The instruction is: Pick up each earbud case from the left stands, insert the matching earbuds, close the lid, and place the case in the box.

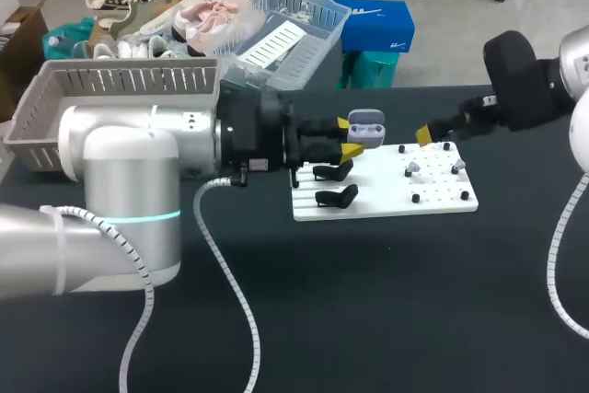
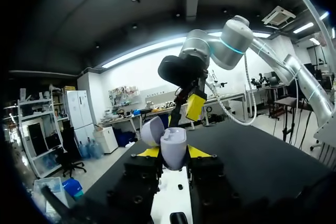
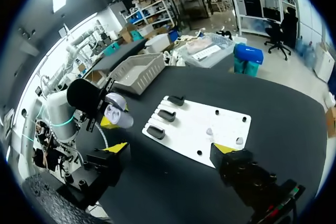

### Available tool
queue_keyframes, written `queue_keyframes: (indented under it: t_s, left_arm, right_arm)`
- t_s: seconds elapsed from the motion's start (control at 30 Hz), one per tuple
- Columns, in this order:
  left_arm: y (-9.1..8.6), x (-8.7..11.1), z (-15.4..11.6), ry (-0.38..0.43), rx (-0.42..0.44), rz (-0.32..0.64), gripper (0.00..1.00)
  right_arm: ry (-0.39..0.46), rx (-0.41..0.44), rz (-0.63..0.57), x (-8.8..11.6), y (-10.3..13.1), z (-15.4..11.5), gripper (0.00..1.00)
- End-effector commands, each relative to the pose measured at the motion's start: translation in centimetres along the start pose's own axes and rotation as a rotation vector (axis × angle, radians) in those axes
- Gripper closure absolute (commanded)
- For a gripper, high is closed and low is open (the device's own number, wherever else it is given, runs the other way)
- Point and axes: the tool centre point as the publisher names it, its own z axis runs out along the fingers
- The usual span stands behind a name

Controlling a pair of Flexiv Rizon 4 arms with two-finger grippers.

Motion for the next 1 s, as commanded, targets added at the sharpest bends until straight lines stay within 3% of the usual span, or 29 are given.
queue_keyframes:
  t_s: [0.03, 0.7, 1.0]
  left_arm:
    - [1.1, 1.0, 1.3, -0.029, -0.026, 0.012, 1.00]
    - [3.3, 2.8, 1.1, 0.013, -0.057, -0.008, 1.00]
    - [3.3, 2.8, 1.1, 0.013, -0.057, -0.008, 1.00]
  right_arm:
    - [-0.006, 0.087, 0.022, 1.0, 0.1, -0.8, 0.00]
    - [-0.025, 0.100, 0.074, 2.2, -0.3, -0.4, 0.00]
    - [0.091, 0.154, 0.053, 3.4, -3.1, -0.6, 0.00]
